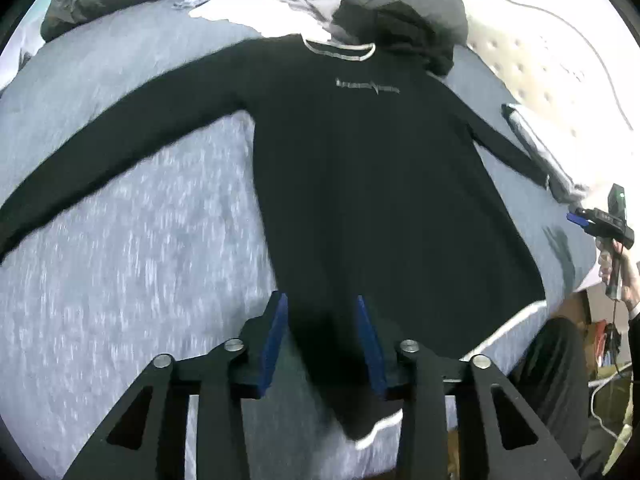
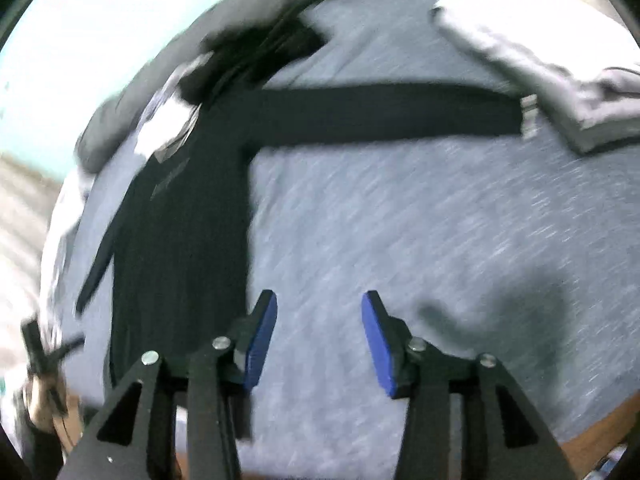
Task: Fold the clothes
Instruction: 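Tug the hem flat, then open both tools and lift them away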
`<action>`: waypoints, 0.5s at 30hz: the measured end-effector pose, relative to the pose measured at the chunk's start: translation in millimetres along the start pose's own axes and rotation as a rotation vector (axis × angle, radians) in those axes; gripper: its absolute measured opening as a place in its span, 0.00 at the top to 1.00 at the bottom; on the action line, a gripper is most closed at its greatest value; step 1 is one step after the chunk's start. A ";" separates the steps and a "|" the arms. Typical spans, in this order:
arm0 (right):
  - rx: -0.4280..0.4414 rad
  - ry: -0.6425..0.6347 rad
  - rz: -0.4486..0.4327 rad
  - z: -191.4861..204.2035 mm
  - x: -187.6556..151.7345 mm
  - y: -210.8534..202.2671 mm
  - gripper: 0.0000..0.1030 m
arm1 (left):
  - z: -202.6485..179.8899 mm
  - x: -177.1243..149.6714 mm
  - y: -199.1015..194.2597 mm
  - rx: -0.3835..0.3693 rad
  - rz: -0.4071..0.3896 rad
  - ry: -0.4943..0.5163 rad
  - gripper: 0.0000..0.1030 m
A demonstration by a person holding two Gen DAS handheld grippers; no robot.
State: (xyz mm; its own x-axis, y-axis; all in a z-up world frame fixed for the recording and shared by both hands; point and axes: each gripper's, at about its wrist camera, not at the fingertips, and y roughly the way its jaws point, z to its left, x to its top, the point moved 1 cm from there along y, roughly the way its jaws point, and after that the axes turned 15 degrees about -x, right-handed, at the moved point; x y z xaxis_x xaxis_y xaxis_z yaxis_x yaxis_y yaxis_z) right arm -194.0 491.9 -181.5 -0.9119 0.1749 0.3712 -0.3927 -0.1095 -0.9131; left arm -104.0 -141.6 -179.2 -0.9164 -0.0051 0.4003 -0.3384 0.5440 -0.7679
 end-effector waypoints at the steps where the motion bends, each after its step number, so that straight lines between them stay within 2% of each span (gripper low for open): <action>1: -0.003 0.039 -0.023 -9.9 9.9 -2.0 0.50 | -2.6 2.5 4.0 -0.001 -0.012 0.000 0.51; 2: -0.006 0.078 -0.045 -19.8 19.9 -4.0 0.48 | -1.7 8.5 7.8 -0.004 -0.025 -0.004 0.45; 6: -0.049 0.187 -0.113 -53.2 50.4 1.0 0.47 | 3.5 23.7 20.6 0.001 -0.066 -0.017 0.43; 10: -0.087 0.275 -0.140 -75.4 70.2 16.6 0.43 | 10.7 40.7 34.2 0.013 -0.110 -0.037 0.35; 15: -0.119 0.386 -0.179 -101.1 92.5 34.9 0.41 | 21.7 61.8 42.0 0.040 -0.172 -0.055 0.32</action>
State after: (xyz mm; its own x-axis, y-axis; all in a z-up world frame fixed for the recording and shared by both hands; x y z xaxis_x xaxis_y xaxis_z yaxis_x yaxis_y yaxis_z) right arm -279.9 603.2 -196.0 -0.7105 0.5364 0.4555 -0.5032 0.0652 -0.8617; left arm -179.5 -137.3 -197.6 -0.8542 -0.1413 0.5004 -0.4983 0.4973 -0.7101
